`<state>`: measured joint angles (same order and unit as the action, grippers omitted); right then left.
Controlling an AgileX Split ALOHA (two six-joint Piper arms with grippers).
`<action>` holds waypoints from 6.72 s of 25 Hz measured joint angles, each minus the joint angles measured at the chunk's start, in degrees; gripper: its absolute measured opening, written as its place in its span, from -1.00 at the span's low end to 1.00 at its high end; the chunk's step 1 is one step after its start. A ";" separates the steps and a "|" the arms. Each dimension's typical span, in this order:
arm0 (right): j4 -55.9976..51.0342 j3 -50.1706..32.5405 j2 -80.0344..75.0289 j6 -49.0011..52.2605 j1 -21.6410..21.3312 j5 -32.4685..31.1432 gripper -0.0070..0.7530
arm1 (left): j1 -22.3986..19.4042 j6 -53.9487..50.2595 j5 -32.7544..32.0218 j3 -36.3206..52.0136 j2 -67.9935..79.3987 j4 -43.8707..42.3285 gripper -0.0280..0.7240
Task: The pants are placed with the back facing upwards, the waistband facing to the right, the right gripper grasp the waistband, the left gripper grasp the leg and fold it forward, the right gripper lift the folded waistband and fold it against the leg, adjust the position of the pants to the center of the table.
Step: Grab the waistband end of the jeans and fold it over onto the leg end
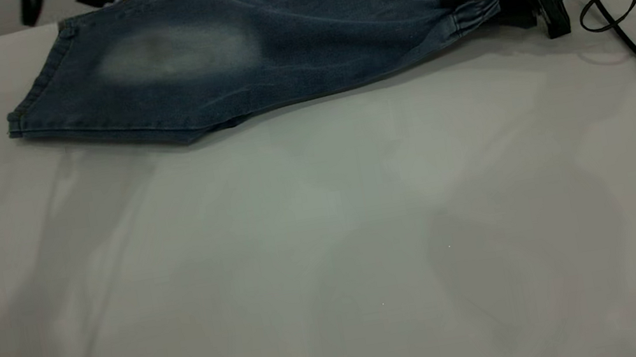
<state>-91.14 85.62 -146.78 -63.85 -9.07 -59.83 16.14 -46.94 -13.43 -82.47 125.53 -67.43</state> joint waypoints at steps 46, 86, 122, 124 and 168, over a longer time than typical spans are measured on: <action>8.53 0.00 7.47 1.88 -0.05 5.49 -0.71 | 12.20 52.74 -46.51 -58.33 30.33 60.33 0.14; 10.95 4.12 17.24 5.74 10.87 5.56 -0.71 | 11.96 52.42 -49.03 -60.08 31.49 59.43 0.14; 11.12 10.55 17.24 11.02 13.81 3.72 -0.71 | -0.04 52.70 -56.29 -65.11 36.03 64.62 0.14; 11.06 11.59 17.24 11.51 15.34 4.11 -0.71 | -0.04 52.70 -56.29 -65.11 36.07 64.68 0.14; 9.12 12.59 15.37 11.09 27.42 20.28 -0.70 | 1.99 54.17 -56.66 -74.91 2.92 63.56 0.14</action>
<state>-82.02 98.21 -131.40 -52.77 18.36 -39.55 18.13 7.23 -70.09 -157.38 128.45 -3.87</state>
